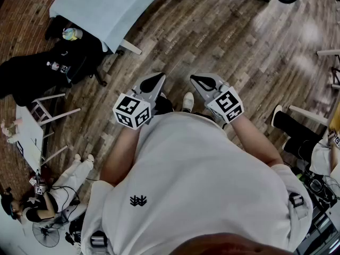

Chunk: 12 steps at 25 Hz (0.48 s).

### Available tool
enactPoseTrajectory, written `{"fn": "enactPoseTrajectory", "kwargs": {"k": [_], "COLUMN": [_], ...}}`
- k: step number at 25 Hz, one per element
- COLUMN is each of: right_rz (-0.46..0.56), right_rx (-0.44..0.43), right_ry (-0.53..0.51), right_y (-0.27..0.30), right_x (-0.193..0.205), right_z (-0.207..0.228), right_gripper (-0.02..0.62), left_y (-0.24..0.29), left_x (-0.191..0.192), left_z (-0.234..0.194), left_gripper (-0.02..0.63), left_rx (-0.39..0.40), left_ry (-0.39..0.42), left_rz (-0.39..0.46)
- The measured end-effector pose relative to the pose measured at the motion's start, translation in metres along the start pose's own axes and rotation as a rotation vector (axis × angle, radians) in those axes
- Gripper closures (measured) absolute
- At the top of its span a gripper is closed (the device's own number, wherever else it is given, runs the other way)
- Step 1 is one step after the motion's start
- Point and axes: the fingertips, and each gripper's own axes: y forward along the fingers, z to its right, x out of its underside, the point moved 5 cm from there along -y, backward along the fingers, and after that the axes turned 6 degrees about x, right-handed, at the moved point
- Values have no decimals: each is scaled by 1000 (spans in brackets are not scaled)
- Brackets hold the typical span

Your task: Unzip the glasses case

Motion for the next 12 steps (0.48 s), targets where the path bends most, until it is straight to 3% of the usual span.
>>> {"fn": "enactPoseTrajectory", "kwargs": {"k": [6,12], "right_rz": [-11,-26], "right_rx": [0,0], "right_ry": [-9,-27], "right_y": [8,58], "right_x": [-3,-28], "right_z": [16,41], "right_gripper": [595,595], "left_y": [11,24], "left_x": [-7,-32], "left_z": [-14,-64], "left_gripper": [551,551], "left_rx": [-10,3], "left_ry": [17,21], "left_rz": [-19,4]}}
